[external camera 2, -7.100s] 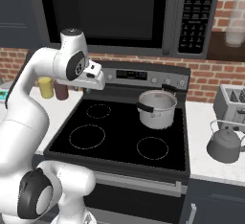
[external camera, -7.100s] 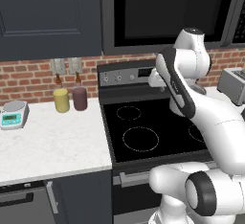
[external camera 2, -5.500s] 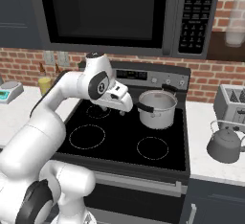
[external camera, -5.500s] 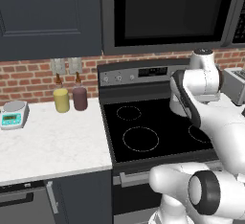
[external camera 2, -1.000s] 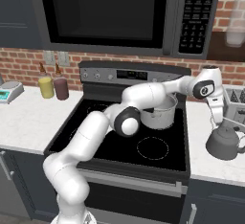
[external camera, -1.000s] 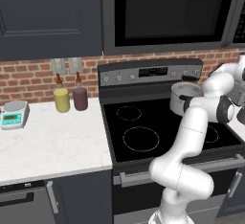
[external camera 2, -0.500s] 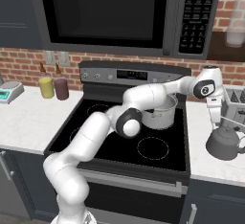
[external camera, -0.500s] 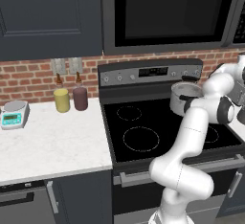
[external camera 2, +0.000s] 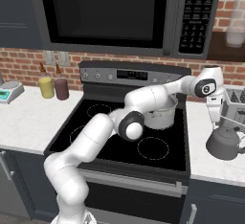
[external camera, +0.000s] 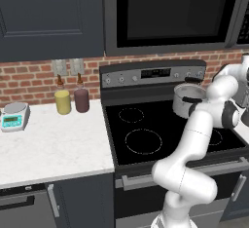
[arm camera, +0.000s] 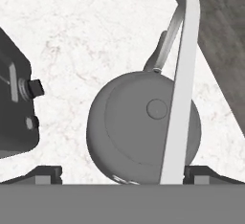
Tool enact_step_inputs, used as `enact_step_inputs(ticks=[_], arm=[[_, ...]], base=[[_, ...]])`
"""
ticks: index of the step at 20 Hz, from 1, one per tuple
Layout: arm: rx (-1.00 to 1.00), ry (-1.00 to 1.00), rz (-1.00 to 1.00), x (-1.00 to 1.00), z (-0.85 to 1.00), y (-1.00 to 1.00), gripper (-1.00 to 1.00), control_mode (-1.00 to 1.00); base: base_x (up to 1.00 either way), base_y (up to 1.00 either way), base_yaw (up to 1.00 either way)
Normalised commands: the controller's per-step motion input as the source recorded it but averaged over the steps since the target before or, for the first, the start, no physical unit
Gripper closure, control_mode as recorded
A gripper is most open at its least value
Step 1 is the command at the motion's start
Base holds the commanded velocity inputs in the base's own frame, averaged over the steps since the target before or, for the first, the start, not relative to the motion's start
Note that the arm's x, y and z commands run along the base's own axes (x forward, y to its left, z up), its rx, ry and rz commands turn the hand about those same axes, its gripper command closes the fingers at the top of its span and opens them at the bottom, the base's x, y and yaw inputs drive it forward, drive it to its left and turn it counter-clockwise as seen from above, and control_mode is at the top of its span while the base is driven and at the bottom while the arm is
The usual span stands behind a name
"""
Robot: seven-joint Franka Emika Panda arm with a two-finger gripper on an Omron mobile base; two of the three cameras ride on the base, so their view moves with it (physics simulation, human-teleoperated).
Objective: Pick the kettle from the counter and place it on a stove burner. Then turn the burner on.
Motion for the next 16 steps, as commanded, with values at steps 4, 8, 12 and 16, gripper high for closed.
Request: enact_step_inputs(ticks=[4, 8, 12, 16], arm=[[0.0, 0.02, -0.02, 0.0, -0.2, 0.0, -1.0, -1.0], [0.0, 0.02, -0.03, 0.0, -0.09, 0.0, -1.0, -1.0], [0.0, 0.02, -0.03, 0.0, -0.07, 0.0, 1.0, -1.0], [0.0, 0.01, -0.03, 0.0, -0.01, -0.01, 1.0, -1.0]], base=[[0.0, 0.0, 0.0], [0.0, 0.0, 0.0], [0.0, 0.0, 0.0], [0.0, 0.0, 0.0]])
